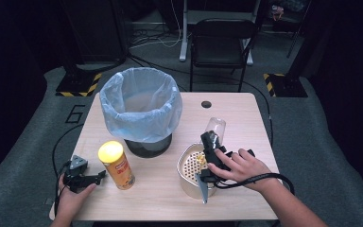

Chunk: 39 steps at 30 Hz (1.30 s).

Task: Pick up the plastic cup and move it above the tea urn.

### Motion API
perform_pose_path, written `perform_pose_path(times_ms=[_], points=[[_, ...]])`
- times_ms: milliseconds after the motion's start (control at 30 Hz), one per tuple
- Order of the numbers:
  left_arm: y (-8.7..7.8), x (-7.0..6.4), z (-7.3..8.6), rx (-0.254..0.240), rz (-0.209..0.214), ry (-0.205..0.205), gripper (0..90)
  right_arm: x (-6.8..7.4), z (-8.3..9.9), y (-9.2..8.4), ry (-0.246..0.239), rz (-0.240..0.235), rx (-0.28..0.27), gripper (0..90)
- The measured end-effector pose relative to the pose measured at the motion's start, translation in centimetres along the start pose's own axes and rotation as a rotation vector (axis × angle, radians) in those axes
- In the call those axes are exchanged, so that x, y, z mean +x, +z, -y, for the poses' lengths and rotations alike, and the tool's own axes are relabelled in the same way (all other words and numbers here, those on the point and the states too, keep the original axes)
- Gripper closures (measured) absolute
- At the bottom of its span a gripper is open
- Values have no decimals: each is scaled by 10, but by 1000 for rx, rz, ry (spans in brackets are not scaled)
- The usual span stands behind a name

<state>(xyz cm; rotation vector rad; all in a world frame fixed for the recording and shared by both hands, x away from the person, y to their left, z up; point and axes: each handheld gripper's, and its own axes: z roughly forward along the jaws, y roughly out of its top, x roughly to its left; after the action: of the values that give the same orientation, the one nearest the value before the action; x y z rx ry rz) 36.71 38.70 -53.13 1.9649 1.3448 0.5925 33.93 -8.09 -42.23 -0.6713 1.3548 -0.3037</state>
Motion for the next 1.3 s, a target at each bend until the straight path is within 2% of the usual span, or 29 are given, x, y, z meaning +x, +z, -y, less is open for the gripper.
perform_pose_path(times_ms=[33,67,100,133,167,200,233,267,300,333,400,433,467,533,567,600,633,700,733,833,900,933,1000,1033,1100,1200,1233,1267,1300], points=[[0,0,0,0,0,1,120,1,-2,-1,22,-1,13,362],[0,0,0,-1,1,0,122,5,-5,-2,86,-28,14,362],[0,0,0,0,1,0,122,4,-5,-2,82,-37,-4,361],[0,0,0,-1,1,0,122,1,-4,-4,7,-32,13,362],[0,0,0,0,1,1,122,-2,-5,-4,-21,11,11,362],[0,0,0,-1,1,0,122,-1,-6,-6,-18,10,10,362],[0,0,0,-1,1,0,122,4,-6,-6,22,-22,-17,363],[0,0,0,-1,1,0,122,3,-4,-4,13,-26,3,363],[0,0,0,-1,1,0,122,1,-2,0,3,-59,28,365],[0,0,0,0,1,0,122,0,-2,1,-8,-65,44,365],[0,0,0,-1,0,0,123,4,-4,-2,7,-47,-1,373],[0,0,0,-1,0,0,123,5,-3,1,30,-60,6,373],[0,0,0,-2,0,0,123,6,-3,5,37,-90,50,373],[0,0,0,-2,0,0,123,2,-1,2,-26,-78,14,376],[0,0,0,-2,0,0,123,0,-1,3,-27,-67,33,376],[0,0,0,-2,0,0,123,3,-1,6,37,-81,41,376],[0,0,0,-2,0,0,123,4,0,7,39,-82,44,376],[0,0,0,-1,1,-1,123,5,-1,6,-27,-73,46,375],[0,0,0,-2,0,0,123,5,-2,5,-37,-68,41,376],[0,0,0,-2,0,0,123,3,-4,2,-13,-52,28,375],[0,0,0,-1,0,0,123,-1,-5,1,-36,-61,62,375],[0,0,0,-2,0,0,123,0,-7,-2,-28,-60,24,376],[0,0,0,-2,0,-1,123,2,-7,-1,11,-49,22,376],[0,0,0,-2,0,0,123,0,-6,0,-5,-76,52,376],[0,0,0,-1,0,0,123,0,-7,-4,-26,-66,3,381],[0,0,0,-1,0,0,123,-7,-4,0,-6,-80,53,384],[0,0,0,-2,0,0,123,-5,-4,0,17,-75,11,387],[0,0,0,-2,0,0,123,-5,-4,1,8,-63,30,387],[0,0,0,-2,0,0,123,-9,-2,3,-9,-86,75,388]])
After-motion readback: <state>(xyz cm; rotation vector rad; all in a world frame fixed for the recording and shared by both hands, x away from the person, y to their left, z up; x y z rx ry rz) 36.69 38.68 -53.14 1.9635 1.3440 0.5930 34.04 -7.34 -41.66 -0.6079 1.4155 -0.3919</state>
